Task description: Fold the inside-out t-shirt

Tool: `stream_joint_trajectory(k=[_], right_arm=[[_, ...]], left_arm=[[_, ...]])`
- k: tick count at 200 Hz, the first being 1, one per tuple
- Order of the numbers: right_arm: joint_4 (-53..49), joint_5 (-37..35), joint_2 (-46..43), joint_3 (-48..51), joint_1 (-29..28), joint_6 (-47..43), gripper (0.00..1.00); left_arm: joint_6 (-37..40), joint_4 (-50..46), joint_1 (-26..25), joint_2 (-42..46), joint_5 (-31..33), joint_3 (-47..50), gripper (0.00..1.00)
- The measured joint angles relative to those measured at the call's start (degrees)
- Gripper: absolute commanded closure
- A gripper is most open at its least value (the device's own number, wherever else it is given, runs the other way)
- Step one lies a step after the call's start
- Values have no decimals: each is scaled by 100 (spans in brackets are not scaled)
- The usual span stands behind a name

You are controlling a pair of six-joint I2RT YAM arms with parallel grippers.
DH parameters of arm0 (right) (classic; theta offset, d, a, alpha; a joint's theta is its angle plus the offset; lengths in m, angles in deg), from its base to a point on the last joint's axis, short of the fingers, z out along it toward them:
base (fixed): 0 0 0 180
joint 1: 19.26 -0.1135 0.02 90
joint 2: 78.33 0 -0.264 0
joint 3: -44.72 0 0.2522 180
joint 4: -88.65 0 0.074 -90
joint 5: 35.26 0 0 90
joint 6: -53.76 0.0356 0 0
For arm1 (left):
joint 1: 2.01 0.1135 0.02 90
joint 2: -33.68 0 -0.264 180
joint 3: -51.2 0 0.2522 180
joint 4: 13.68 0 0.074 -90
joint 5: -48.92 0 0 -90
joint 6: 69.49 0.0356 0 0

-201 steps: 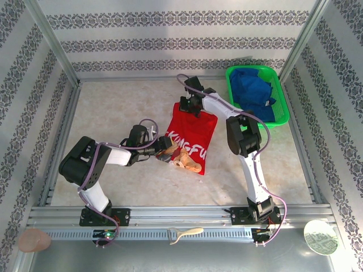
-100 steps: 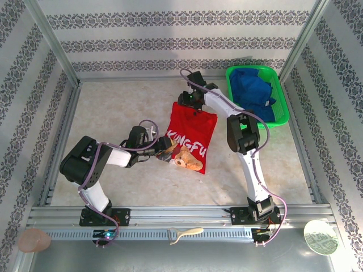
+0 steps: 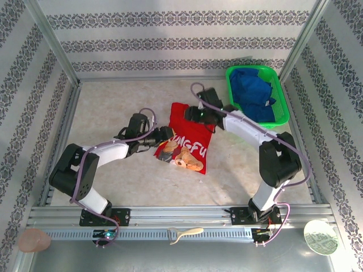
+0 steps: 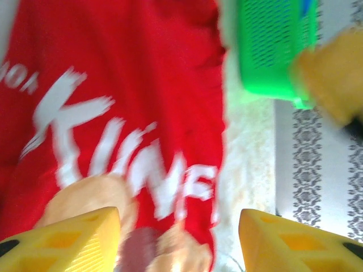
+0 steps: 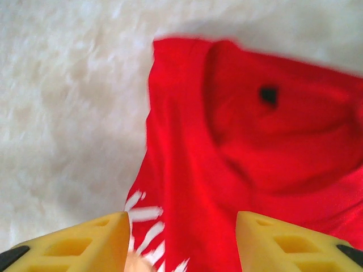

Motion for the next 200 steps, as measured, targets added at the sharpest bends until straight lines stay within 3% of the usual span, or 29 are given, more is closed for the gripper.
stream_joint_trajectory(k=[31, 69, 116, 148, 170, 200], right_arm=[[575, 39, 72, 1143, -361, 540, 50], [1152, 42, 105, 2006, -363, 975, 48], [1827, 195, -227, 2581, -363, 1134, 44], [1626, 560, -675, 2798, -295, 1104, 43], [1379, 671, -1176, 2750, 57, 1008, 43], [807, 505, -1423, 2083, 518, 619, 43]], left_arm=[[50, 9, -13, -68, -111, -186, 42], [-179, 732, -144, -748, -249, 575, 43], [-960, 3512, -203, -898, -184, 1998, 46], [-1578, 4782, -800, -542, 393, 3091, 45], [-1792, 4616, -1126, -39, 713, 3423, 44], [-1515, 2715, -1169, 1003, 1036, 2949, 40]])
